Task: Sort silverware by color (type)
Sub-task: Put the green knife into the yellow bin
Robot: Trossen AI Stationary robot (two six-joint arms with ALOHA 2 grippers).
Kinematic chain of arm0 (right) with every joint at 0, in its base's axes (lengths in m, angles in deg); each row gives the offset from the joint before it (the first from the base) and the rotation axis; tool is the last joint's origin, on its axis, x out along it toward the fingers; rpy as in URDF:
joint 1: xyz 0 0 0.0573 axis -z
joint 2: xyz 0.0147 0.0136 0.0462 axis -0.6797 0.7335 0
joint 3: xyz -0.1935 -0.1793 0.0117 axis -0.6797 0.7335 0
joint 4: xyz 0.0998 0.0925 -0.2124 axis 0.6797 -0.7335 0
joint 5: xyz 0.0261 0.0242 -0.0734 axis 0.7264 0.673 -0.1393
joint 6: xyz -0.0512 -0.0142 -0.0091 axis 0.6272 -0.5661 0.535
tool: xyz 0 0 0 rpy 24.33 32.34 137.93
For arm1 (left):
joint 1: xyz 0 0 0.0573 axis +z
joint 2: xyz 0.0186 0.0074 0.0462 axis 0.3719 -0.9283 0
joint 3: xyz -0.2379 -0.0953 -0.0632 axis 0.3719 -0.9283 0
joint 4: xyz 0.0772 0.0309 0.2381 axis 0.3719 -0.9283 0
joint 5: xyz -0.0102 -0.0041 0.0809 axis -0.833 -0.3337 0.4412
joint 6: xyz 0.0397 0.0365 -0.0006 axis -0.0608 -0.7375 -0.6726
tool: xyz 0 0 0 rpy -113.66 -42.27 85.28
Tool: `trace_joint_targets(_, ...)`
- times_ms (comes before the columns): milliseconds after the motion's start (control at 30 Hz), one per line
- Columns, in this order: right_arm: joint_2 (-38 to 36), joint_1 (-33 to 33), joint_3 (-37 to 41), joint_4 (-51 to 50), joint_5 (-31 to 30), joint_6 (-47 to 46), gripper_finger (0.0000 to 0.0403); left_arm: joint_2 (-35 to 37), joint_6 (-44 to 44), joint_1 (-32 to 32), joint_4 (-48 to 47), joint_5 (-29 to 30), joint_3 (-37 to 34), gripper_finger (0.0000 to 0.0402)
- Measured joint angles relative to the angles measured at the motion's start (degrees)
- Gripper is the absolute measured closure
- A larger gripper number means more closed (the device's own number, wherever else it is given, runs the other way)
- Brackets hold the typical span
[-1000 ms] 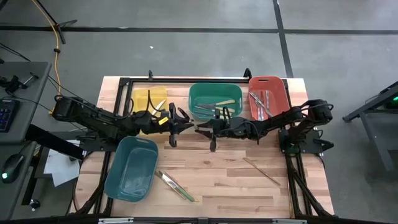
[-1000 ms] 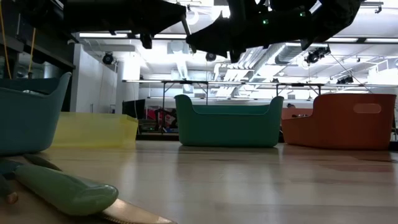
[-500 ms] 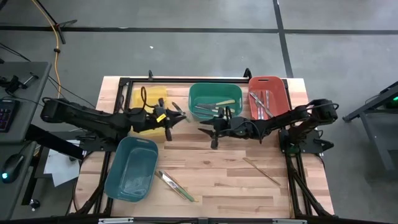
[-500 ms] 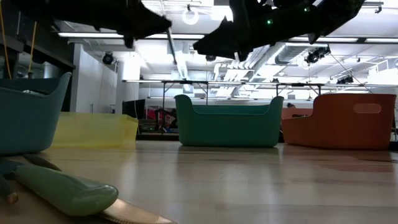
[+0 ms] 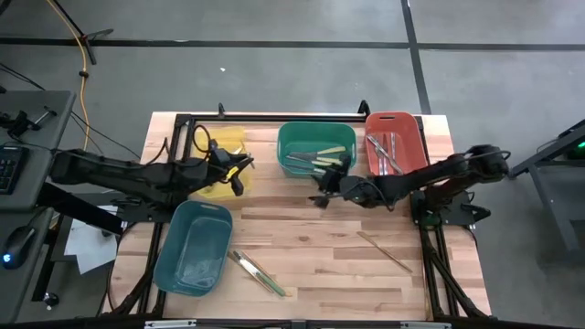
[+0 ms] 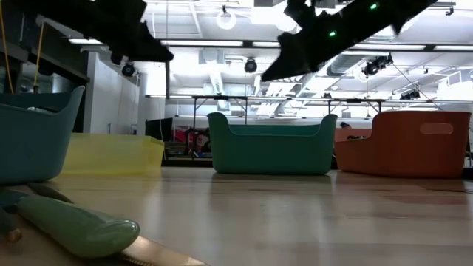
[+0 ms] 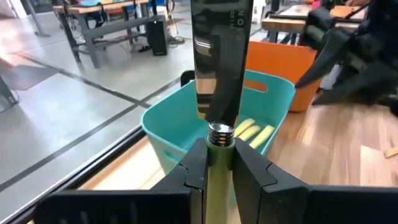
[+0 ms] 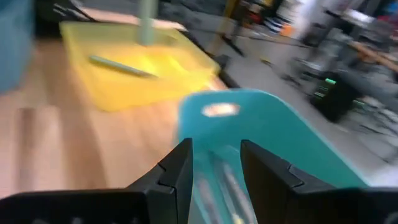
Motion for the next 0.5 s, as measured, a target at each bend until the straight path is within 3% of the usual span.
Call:
trace_joint_targets(167, -8.6, -2.2, 8.1, 1.8, -8.6, -2.6, 0.0284, 5.6, -0.8, 0.0, 4.4, -0.1, -4.8, 0.0371)
trace_joint_targets(267, -16.8, -2.6, 16.3, 7.4, -8.8, -5.9, 0.0284, 9.6, -3.1, 0.0, 5.8, -3.6, -6.7, 0.0371)
trace_joint_targets(400, -28.0, -1.0, 25.4, 12.7, 5.4, -12.8, 0.0284, 12.9, -3.5, 0.0, 5.7, -8.2, -7.7, 0.0371)
trace_joint_targets(500, -34.0, 0.2, 28.4, 14.0, 10.1, -17.2, 0.0284, 13.6, -2.2, 0.0, 5.3, -8.1, -7.8, 0.0371)
